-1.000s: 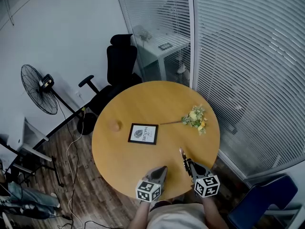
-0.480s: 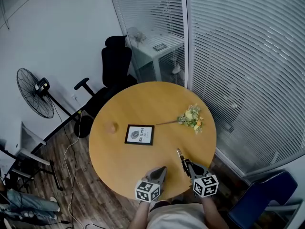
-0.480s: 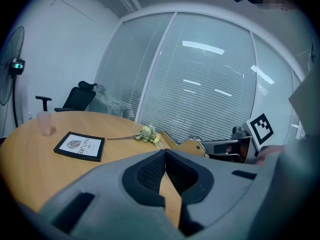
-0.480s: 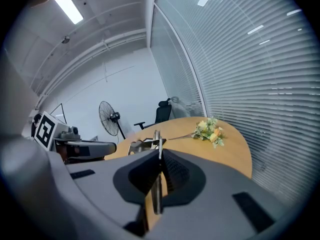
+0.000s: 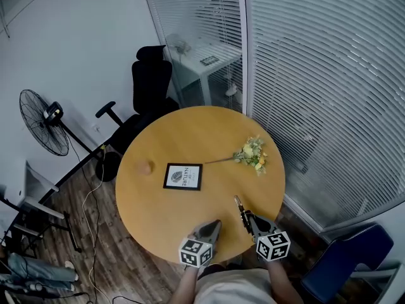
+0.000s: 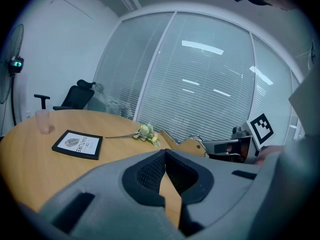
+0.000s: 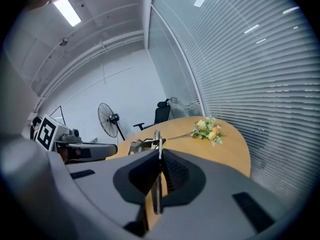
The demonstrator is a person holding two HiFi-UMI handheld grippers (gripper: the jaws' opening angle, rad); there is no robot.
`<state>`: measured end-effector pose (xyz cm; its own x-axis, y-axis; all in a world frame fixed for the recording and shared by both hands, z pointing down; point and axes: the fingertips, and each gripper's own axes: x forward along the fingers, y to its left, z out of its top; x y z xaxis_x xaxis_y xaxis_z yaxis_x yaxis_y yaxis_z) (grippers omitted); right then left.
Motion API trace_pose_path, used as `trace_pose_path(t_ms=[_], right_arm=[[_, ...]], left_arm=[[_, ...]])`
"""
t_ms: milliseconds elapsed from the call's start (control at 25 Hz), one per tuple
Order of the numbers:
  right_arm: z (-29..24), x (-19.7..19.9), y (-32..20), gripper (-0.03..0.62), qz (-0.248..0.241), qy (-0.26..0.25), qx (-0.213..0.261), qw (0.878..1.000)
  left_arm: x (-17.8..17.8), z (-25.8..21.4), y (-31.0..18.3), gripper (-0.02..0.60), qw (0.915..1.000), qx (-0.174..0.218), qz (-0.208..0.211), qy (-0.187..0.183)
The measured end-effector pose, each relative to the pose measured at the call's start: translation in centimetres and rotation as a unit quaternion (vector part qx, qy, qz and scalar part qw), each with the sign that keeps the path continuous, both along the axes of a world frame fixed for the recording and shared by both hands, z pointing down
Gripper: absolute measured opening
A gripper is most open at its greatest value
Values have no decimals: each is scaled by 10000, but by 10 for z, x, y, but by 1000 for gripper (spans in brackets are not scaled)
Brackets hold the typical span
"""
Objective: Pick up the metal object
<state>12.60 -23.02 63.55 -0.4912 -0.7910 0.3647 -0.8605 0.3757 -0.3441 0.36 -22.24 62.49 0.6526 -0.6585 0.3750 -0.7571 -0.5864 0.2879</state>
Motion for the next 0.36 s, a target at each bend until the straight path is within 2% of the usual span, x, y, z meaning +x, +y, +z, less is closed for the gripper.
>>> trace_pose_path(t_ms=[360], right_arm=[[-1, -5, 2, 3, -57, -32, -4, 10000]], left_arm=[[-5, -1, 2, 9, 10000, -13, -51, -1]])
